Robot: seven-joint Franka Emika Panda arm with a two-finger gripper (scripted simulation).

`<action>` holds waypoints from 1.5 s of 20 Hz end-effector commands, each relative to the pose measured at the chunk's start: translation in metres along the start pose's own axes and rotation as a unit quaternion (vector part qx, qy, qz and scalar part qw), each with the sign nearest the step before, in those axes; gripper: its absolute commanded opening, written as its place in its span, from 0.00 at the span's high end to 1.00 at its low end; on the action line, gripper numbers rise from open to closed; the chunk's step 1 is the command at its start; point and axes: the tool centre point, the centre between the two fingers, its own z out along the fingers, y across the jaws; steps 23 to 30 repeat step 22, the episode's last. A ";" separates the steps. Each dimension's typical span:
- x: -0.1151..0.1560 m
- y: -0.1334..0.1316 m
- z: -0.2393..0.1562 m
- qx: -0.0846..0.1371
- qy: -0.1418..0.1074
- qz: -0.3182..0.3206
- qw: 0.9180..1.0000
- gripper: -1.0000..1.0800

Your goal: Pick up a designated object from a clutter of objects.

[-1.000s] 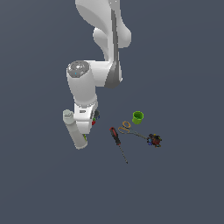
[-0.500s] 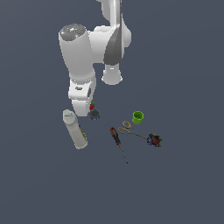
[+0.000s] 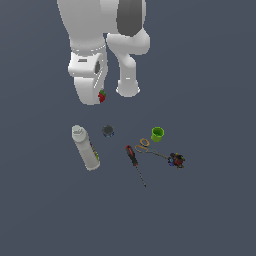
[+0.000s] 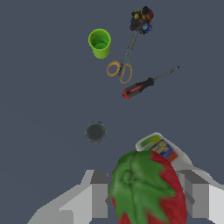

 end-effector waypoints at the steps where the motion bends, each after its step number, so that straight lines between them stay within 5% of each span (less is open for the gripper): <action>1: 0.000 -0.007 -0.024 0.000 0.000 0.000 1.000 1.00; 14: -0.005 -0.028 -0.107 0.001 -0.002 0.002 1.000 1.00; 30: -0.006 -0.029 -0.117 0.001 -0.002 0.003 1.000 1.00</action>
